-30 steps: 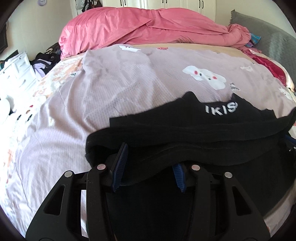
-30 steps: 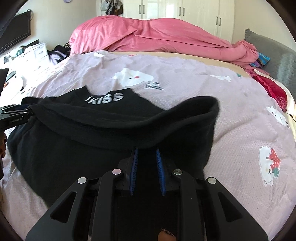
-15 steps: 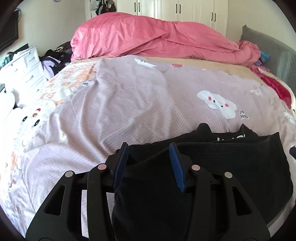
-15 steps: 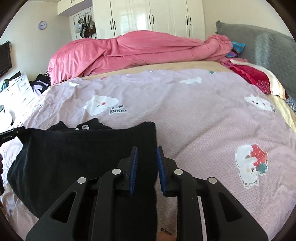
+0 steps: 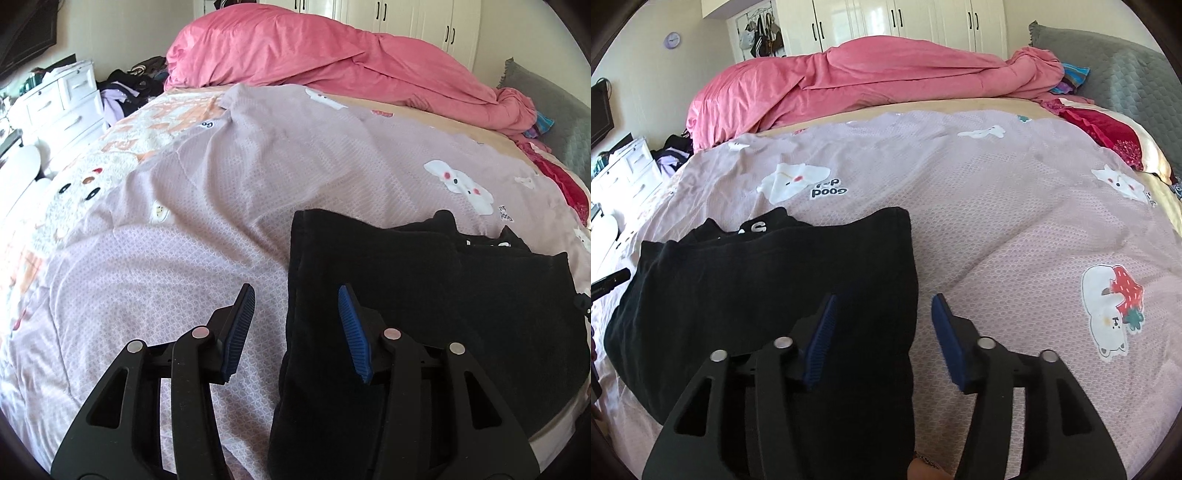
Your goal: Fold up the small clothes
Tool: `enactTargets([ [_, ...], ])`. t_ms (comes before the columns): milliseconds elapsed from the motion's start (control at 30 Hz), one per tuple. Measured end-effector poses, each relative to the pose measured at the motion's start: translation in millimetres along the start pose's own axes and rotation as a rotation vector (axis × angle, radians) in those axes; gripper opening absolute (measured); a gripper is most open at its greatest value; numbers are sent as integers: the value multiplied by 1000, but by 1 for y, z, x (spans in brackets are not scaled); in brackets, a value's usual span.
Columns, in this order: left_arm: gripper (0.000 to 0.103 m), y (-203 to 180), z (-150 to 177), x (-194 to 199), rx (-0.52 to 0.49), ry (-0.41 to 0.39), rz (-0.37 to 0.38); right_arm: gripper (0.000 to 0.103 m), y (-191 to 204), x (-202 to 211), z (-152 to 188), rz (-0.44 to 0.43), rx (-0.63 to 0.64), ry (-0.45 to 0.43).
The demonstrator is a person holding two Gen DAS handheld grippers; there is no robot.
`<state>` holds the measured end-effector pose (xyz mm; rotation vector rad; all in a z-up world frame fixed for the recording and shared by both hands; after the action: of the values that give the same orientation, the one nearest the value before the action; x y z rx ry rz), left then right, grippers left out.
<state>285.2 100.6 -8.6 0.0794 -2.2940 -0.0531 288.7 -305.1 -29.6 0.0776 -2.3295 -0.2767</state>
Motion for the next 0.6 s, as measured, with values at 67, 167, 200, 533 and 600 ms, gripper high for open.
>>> enactTargets([
  [67,45,-1,1,-1,0,4,7,57,0,-2,1,3,0,1],
  [167,49,-3,2,-4,-8,7,9,57,-2,-6,2,3,-11,11],
  [200,52,-4,2,-5,-13,11,11,57,-2,-8,3,3,-13,15],
  [533,59,-9,1,-29,15,73,75,56,-5,-15,3,-19,-36,27],
  [600,57,-7,1,-32,46,81,100,47,-5,-15,3,-31,-34,31],
])
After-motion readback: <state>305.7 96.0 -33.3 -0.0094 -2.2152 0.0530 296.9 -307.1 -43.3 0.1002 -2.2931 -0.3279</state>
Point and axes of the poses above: each gripper's, at about its wrist camera, not at the fingertips, and x roughly against the way its jaws point, y to its left, z to its underside, the point moved 2 cm from there along -x, roughly the way its jaws point, and after that the axes turned 8 degrees about -x, right-handed, at the moved point
